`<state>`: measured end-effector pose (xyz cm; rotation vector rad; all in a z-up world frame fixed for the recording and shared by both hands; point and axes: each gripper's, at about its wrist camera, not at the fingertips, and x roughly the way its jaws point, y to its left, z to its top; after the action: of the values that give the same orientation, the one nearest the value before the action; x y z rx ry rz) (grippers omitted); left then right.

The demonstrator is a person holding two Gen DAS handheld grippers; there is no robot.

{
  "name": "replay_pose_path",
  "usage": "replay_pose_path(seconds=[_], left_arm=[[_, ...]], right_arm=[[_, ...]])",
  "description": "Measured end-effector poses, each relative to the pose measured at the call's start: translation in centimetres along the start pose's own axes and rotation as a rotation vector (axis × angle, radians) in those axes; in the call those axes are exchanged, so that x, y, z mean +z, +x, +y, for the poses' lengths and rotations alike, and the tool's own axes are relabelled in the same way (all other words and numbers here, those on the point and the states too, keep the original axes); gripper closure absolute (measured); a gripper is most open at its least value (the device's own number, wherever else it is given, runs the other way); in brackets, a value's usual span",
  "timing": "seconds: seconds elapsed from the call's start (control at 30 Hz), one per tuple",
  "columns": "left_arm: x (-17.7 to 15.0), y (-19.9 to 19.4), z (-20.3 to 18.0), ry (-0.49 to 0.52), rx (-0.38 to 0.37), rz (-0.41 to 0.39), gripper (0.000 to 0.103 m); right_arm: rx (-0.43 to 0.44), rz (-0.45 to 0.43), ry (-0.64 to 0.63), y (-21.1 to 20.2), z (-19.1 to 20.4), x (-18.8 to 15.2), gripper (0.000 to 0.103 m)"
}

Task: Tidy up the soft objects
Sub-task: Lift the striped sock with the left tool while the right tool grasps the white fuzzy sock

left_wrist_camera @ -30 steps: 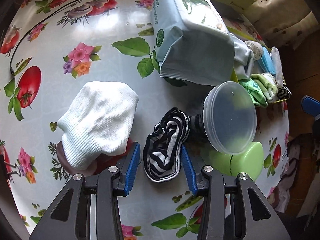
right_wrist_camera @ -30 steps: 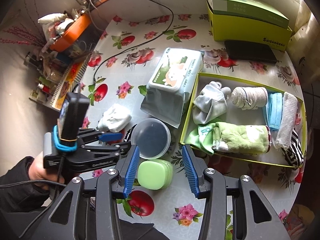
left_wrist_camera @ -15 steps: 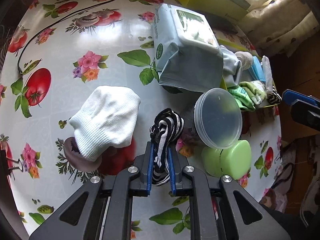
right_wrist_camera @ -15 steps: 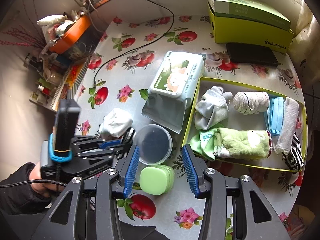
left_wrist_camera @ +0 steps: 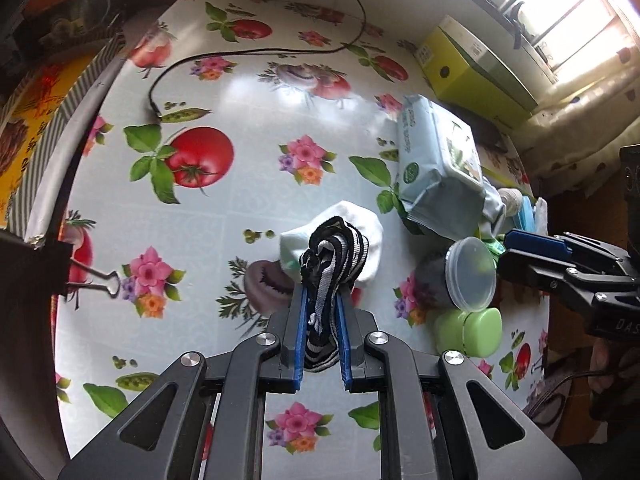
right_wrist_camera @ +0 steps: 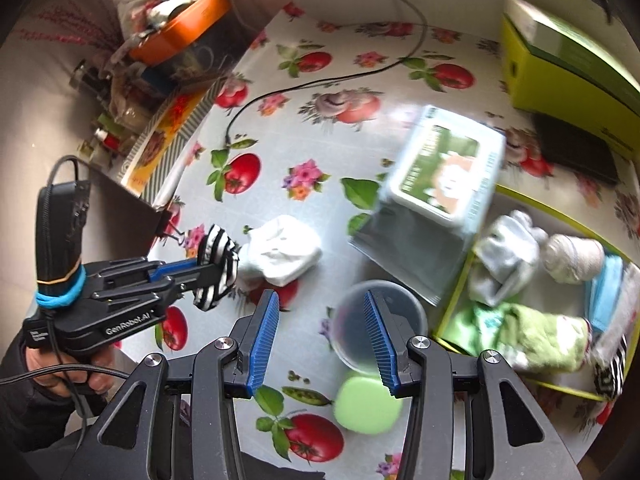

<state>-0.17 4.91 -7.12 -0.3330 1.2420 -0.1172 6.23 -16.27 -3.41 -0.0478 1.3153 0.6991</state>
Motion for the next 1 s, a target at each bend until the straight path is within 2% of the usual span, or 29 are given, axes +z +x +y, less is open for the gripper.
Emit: replay_pose_path(seconds=[0.1,0.17,0.47,0.57,0.73,0.8,0.87,1.0], left_arm=[[-0.1,-0.6,2.2,-0.046,0.015,-0.018,0.089],[-0.3,-0.9,3.5,-0.073,0.023,-0.025,0.089],[-1.5,-1.0,6.6,-0.135,0.019,-0.027,0.089],[-1.6,-1.0,7.2,-0.143,0.017,-0.028,0.089],[-1.5,-0.9,8.0,-0.157,0.012,-0.028,0.089],[-1.5,-0.9,8.0,-0.159,0.012,-0.027,0.089],[-1.4,-0.9,8.0,-0.158,0.011,-0.027,0.089],[-1.1,-1.0,7.5,-0.150,0.013,-0.028,0.089]], right_arm=[[0.011,0.033,-0.020,2.2,1.5,1.3,0.059],[0.007,0.058,-0.029,3.9,2.5,2.2,0.053],[-0.039,0.173,0.003,10.7,3.8,4.0,0.046],[-0.058,0.214,0.014,12.5,3.8,4.1,0.038],[-0.089,0.223,-0.019,13.5,4.6,4.0,0.038],[-0.116,0.223,-0.056,13.6,5.1,4.0,0.050],[-0.119,0.220,-0.081,13.6,5.3,3.9,0.069],[-0.093,0.194,-0.096,12.4,5.5,4.2,0.084]])
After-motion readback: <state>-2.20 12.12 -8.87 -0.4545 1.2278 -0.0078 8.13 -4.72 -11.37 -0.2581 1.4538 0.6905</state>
